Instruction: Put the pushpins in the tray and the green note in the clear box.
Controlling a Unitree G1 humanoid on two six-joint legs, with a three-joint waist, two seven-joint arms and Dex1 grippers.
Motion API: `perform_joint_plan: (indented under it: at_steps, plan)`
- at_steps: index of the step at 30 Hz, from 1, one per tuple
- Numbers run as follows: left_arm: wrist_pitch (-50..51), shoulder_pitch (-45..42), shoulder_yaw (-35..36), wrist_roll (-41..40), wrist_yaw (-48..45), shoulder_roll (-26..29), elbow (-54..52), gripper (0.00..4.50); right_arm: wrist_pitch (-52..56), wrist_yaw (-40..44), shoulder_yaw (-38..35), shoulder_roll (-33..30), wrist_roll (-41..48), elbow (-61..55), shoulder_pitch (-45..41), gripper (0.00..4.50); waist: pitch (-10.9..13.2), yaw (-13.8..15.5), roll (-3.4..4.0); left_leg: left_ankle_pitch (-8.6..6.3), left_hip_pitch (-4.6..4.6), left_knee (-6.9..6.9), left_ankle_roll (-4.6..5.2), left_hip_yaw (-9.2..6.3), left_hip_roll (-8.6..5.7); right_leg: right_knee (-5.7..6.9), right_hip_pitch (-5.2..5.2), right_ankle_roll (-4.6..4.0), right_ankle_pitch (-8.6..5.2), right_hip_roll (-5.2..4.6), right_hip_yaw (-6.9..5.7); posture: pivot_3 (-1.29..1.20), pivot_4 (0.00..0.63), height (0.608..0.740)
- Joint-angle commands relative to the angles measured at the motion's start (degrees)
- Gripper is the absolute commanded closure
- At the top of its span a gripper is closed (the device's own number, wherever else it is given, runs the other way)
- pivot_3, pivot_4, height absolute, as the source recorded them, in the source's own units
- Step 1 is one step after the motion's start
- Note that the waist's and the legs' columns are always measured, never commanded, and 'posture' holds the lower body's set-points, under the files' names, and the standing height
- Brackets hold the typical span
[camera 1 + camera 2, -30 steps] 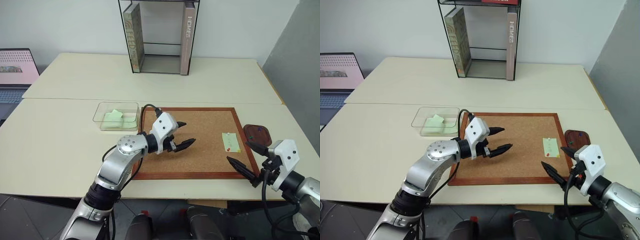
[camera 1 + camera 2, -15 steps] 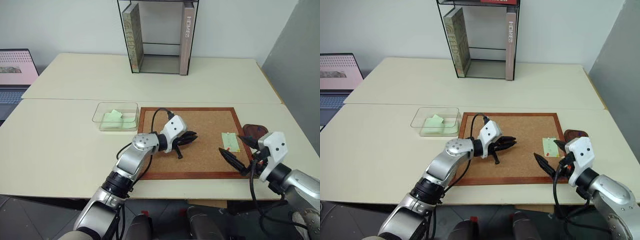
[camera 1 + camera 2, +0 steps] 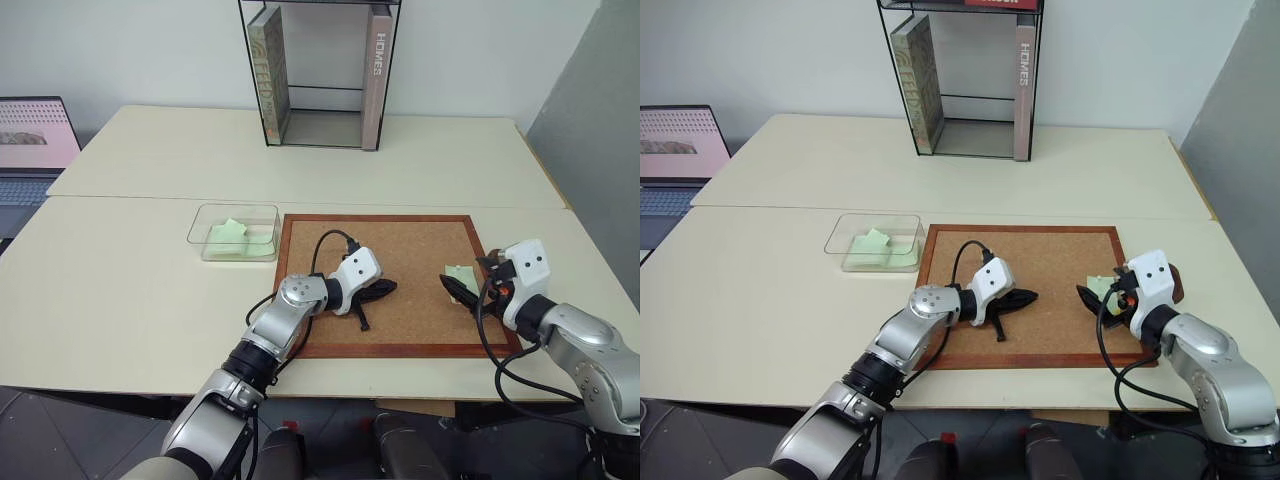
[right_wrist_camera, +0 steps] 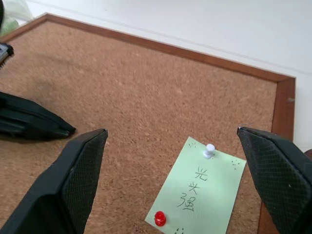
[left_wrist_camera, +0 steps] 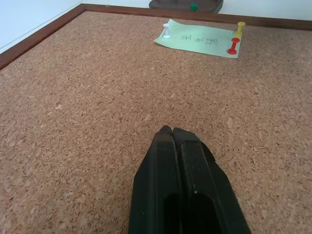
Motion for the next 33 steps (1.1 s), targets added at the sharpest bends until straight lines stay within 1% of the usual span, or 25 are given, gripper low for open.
perform_joint_plan:
  at_steps: [1,6,10,12,13,15,16,20,24,25,26,32,33]
  plan:
    - [-0.6,-0.2,0.1,1.4,-0.1,0.0,1.2,4.48,-2.4,0.4,0.7,0.0,-2.9,5.9,-3.8,0.0,0.0,0.0,0.0,0.0,-0.01,0.01,0.0,0.0,-0.02,0.0,0.01,0.01,0.01,-0.01,0.01,0.0,0.15,0.74]
    - [-0.1,0.3,0.4,1.6,0.1,0.3,0.5,4.48,-5.7,0.8,1.9,1.2,-5.6,12.8,-6.9,0.0,0.0,0.0,0.02,0.0,0.05,0.0,0.01,-0.01,-0.01,0.02,0.04,0.06,0.04,0.0,0.02,0.0,0.15,0.74]
    - [0.4,0.7,0.4,1.6,0.0,0.6,-0.4,4.48,-8.5,0.6,2.6,2.4,-7.6,16.1,-8.2,0.0,0.0,0.0,0.03,0.0,0.06,0.0,0.01,-0.01,-0.01,0.02,0.05,0.26,0.15,0.0,0.01,0.0,0.15,0.74]
    - [0.7,0.8,0.5,1.6,0.0,0.7,-0.6,4.5,-9.7,0.7,3.3,2.8,-8.9,17.3,-8.9,0.35,0.0,-0.1,0.04,0.0,0.06,0.0,0.01,-0.01,-0.01,0.02,0.05,0.3,0.17,0.0,0.02,0.0,0.15,0.74]
    - [0.8,0.9,0.5,1.6,0.0,0.8,-0.8,4.5,-10.1,0.7,3.5,3.0,-9.4,17.9,-9.2,0.36,0.0,-0.1,0.04,0.0,0.06,-0.01,0.01,-0.01,-0.01,0.02,0.05,0.3,0.17,0.01,0.01,0.0,0.15,0.74]
    - [1.0,0.9,0.4,1.7,-0.1,0.9,-0.9,4.5,-10.9,0.7,3.7,3.4,-10.1,18.9,-9.7,0.77,0.0,-0.1,0.05,0.0,0.06,-0.01,0.01,0.0,-0.01,0.02,0.05,0.3,0.17,0.0,0.02,0.0,0.15,0.74]
    - [1.1,1.0,0.4,1.7,-0.1,0.9,-1.1,4.5,-11.1,0.7,3.7,3.5,-10.3,19.1,-9.8,1.05,0.0,-0.1,0.05,0.0,0.06,-0.01,0.01,-0.01,-0.01,0.02,0.05,0.3,0.17,0.0,0.01,0.0,0.15,0.74]
    - [1.6,1.4,0.2,1.8,-0.2,1.0,-1.9,4.5,-12.2,1.1,3.8,3.8,-11.3,19.6,-9.8,1.8,0.0,-0.1,0.05,0.0,0.06,-0.02,0.01,-0.01,-0.01,0.02,0.05,0.31,0.18,0.01,0.01,0.0,0.15,0.74]
    - [2.0,1.7,0.1,2.0,-0.3,1.1,-2.3,4.5,-12.3,1.5,4.1,3.9,-11.7,19.5,-9.7,2.76,0.0,-0.1,0.05,0.0,0.06,-0.04,0.0,-0.01,-0.01,0.01,0.04,0.31,0.18,0.01,0.01,0.0,0.15,0.74]
    - [2.1,1.7,0.0,2.1,-0.3,1.1,-2.3,4.5,-12.3,1.6,4.2,4.0,-11.9,19.5,-9.7,2.96,0.0,-0.1,0.05,0.0,0.06,-0.04,0.01,-0.01,-0.01,0.01,0.04,0.31,0.18,0.01,0.01,0.0,0.15,0.74]
    - [2.1,1.7,0.0,2.1,-0.4,1.1,-2.4,4.5,-12.3,1.6,4.2,4.0,-12.0,19.5,-9.7,3.06,0.0,-0.2,0.05,0.0,0.06,-0.04,0.0,-0.01,-0.01,0.01,0.04,0.31,0.18,0.01,0.01,0.0,0.15,0.74]
    - [2.3,1.6,-0.2,2.5,-0.6,1.2,-2.2,4.5,-11.3,2.0,4.0,4.0,-11.9,19.3,-9.7,4.3,0.0,-0.2,0.05,0.0,0.06,-0.04,0.0,-0.01,-0.01,0.01,0.04,0.31,0.18,0.01,0.01,0.0,0.15,0.74]
    - [2.3,1.5,-0.2,2.5,-0.6,1.3,-2.1,4.5,-11.2,2.1,3.8,4.1,-11.8,19.2,-9.8,4.45,0.0,-0.2,0.05,0.0,0.06,-0.04,0.01,-0.01,-0.01,0.01,0.04,0.31,0.18,0.01,0.01,0.0,0.15,0.74]
